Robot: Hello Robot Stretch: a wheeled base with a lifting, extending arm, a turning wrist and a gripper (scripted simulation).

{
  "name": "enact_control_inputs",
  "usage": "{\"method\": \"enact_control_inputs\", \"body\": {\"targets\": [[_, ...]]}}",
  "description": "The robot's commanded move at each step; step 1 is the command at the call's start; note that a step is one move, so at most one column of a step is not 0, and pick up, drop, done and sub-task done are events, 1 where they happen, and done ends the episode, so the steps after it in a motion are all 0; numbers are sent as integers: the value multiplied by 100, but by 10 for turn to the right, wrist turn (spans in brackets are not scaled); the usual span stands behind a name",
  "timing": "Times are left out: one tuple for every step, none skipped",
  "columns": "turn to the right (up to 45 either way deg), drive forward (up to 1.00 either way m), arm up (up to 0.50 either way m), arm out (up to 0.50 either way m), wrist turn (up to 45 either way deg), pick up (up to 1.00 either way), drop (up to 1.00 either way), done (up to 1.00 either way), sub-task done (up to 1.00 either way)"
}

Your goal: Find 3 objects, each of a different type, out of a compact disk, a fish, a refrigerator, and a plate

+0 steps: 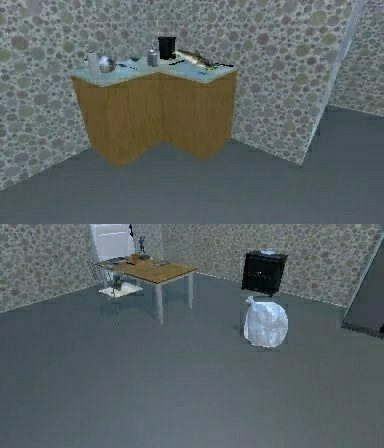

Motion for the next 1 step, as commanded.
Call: {"method": "enact_control_inputs", "body": {"targets": [[0,100,0,0,0,0,0,0,0]]}}
